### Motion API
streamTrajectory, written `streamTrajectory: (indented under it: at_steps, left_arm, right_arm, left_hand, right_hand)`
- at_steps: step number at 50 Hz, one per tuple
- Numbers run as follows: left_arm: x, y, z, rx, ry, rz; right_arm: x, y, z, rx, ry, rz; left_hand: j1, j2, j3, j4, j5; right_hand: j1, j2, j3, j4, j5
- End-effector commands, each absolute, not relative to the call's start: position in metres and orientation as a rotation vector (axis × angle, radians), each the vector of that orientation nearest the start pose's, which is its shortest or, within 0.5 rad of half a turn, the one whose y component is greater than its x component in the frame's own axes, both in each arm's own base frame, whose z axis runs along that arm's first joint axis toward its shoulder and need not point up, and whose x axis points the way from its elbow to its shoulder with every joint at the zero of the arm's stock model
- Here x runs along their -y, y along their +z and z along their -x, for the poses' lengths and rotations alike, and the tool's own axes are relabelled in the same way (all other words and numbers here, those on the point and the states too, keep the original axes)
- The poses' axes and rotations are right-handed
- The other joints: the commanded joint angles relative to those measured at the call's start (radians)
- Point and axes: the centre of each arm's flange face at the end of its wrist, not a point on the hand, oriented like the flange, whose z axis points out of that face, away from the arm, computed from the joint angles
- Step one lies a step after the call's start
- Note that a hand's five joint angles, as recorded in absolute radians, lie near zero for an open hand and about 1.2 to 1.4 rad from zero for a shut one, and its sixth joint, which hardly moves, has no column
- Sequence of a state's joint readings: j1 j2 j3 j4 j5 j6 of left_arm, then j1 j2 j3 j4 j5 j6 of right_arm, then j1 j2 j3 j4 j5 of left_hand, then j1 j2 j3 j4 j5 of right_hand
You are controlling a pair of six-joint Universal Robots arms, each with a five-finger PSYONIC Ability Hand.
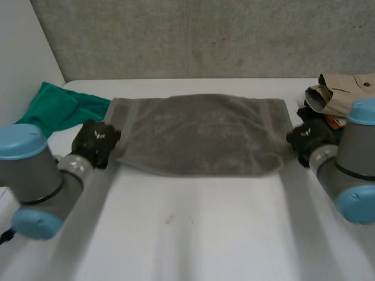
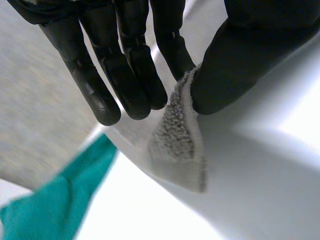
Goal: Fold the laundry.
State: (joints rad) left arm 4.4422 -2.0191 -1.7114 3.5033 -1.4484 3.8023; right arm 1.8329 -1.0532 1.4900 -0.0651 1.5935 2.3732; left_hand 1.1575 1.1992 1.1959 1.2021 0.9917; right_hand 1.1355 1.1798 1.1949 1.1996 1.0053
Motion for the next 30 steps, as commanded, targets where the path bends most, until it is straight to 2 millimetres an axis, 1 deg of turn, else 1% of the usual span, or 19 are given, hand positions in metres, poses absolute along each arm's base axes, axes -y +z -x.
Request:
streamTrajectory:
  at_steps: [1, 3, 4, 5, 7, 10, 11, 13, 14, 15, 17, 18, 19, 21, 22, 23, 25, 26, 30]
  left_arm:
    - [0.209, 0.165, 0.195, -2.259, -1.296, -1.443]
    - [0.189, 0.168, 0.190, -2.311, -1.173, -1.503]
    - [0.173, 0.172, 0.187, -2.364, -1.067, -1.556]
    - [0.167, 0.175, 0.187, -2.374, -1.037, -1.577]
    - [0.163, 0.179, 0.187, -2.378, -1.024, -1.589]
    - [0.172, 0.187, 0.190, -2.312, -1.125, -1.568]
    - [0.184, 0.192, 0.194, -2.261, -1.210, -1.546]
    - [0.197, 0.196, 0.198, -2.209, -1.298, -1.513]
    - [0.204, 0.197, 0.200, -2.184, -1.336, -1.495]
    - [0.217, 0.197, 0.206, -2.132, -1.409, -1.476]
    - [0.230, 0.196, 0.216, -2.079, -1.490, -1.464]
    - [0.237, 0.197, 0.221, -2.047, -1.539, -1.454]
    - [0.254, 0.196, 0.232, -1.995, -1.626, -1.424]
    - [0.272, 0.194, 0.239, -1.965, -1.699, -1.374]
    - [0.280, 0.192, 0.243, -1.957, -1.728, -1.348]
    - [0.295, 0.187, 0.249, -1.941, -1.764, -1.300]
    - [0.309, 0.182, 0.252, -1.940, -1.772, -1.255]
    - [0.321, 0.175, 0.253, -1.944, -1.754, -1.217]
    - [0.343, 0.160, 0.260, -1.946, -1.729, -1.164]
  right_arm:
    - [0.248, 0.180, -0.176, -2.682, -1.490, 1.717]
    - [0.226, 0.183, -0.163, -2.702, -1.361, 1.866]
    - [0.220, 0.184, -0.160, -2.705, -1.322, 1.906]
    - [0.215, 0.184, -0.158, -2.697, -1.299, 1.938]
    - [0.210, 0.188, -0.155, -2.689, -1.296, 1.981]
    - [0.213, 0.191, -0.155, -2.689, -1.360, 1.962]
    - [0.218, 0.195, -0.156, -2.681, -1.428, 1.944]
    - [0.226, 0.199, -0.159, -2.670, -1.519, 1.912]
    - [0.236, 0.201, -0.162, -2.662, -1.609, 1.860]
    - [0.242, 0.200, -0.164, -2.660, -1.648, 1.829]
    - [0.258, 0.192, -0.168, -2.657, -1.706, 1.770]
    - [0.276, 0.183, -0.174, -2.641, -1.769, 1.720]
    - [0.283, 0.180, -0.177, -2.637, -1.794, 1.698]
    - [0.296, 0.173, -0.183, -2.622, -1.850, 1.662]
    - [0.307, 0.168, -0.190, -2.601, -1.915, 1.637]
    - [0.312, 0.167, -0.193, -2.593, -1.951, 1.623]
    - [0.323, 0.166, -0.201, -2.564, -2.033, 1.605]
    - [0.334, 0.164, -0.207, -2.537, -2.105, 1.600]
    - [0.360, 0.150, -0.217, -2.509, -2.204, 1.574]
  left_hand:
    - [0.239, 0.197, 0.200, 0.194, 0.230]
    - [0.239, 0.197, 0.200, 0.194, 0.230]
    - [0.239, 0.197, 0.200, 0.194, 0.230]
    - [0.239, 0.197, 0.200, 0.194, 0.230]
    - [0.239, 0.197, 0.200, 0.194, 0.230]
    - [0.239, 0.197, 0.200, 0.194, 0.230]
    - [0.239, 0.197, 0.200, 0.194, 0.230]
    - [0.239, 0.197, 0.200, 0.194, 0.230]
    - [0.239, 0.197, 0.200, 0.194, 0.230]
    - [0.239, 0.197, 0.200, 0.194, 0.230]
    - [0.239, 0.197, 0.200, 0.194, 0.230]
    - [0.239, 0.197, 0.200, 0.194, 0.230]
    - [0.239, 0.197, 0.200, 0.194, 0.230]
    - [0.239, 0.197, 0.200, 0.194, 0.230]
    - [0.239, 0.197, 0.200, 0.194, 0.230]
    - [0.239, 0.197, 0.200, 0.194, 0.230]
    - [0.239, 0.197, 0.200, 0.194, 0.230]
    - [0.239, 0.197, 0.200, 0.194, 0.230]
    - [0.239, 0.197, 0.200, 0.194, 0.230]
  right_hand:
    - [0.261, 0.217, 0.201, 0.197, 0.216]
    - [0.261, 0.217, 0.201, 0.197, 0.216]
    - [0.261, 0.217, 0.201, 0.197, 0.216]
    - [0.261, 0.217, 0.201, 0.197, 0.216]
    - [0.261, 0.217, 0.201, 0.197, 0.216]
    - [0.261, 0.217, 0.201, 0.197, 0.216]
    - [0.261, 0.217, 0.201, 0.197, 0.216]
    - [0.261, 0.217, 0.201, 0.197, 0.216]
    - [0.261, 0.217, 0.201, 0.197, 0.216]
    - [0.261, 0.217, 0.201, 0.197, 0.216]
    - [0.261, 0.217, 0.201, 0.197, 0.216]
    - [0.261, 0.217, 0.201, 0.197, 0.216]
    - [0.261, 0.217, 0.201, 0.197, 0.216]
    - [0.261, 0.217, 0.201, 0.197, 0.216]
    - [0.261, 0.217, 0.201, 0.197, 0.216]
    - [0.261, 0.217, 0.201, 0.197, 0.216]
    - [0.261, 0.217, 0.201, 0.197, 0.216]
    - [0.261, 0.217, 0.201, 0.197, 0.216]
    - [0.261, 0.217, 0.201, 0.197, 0.216]
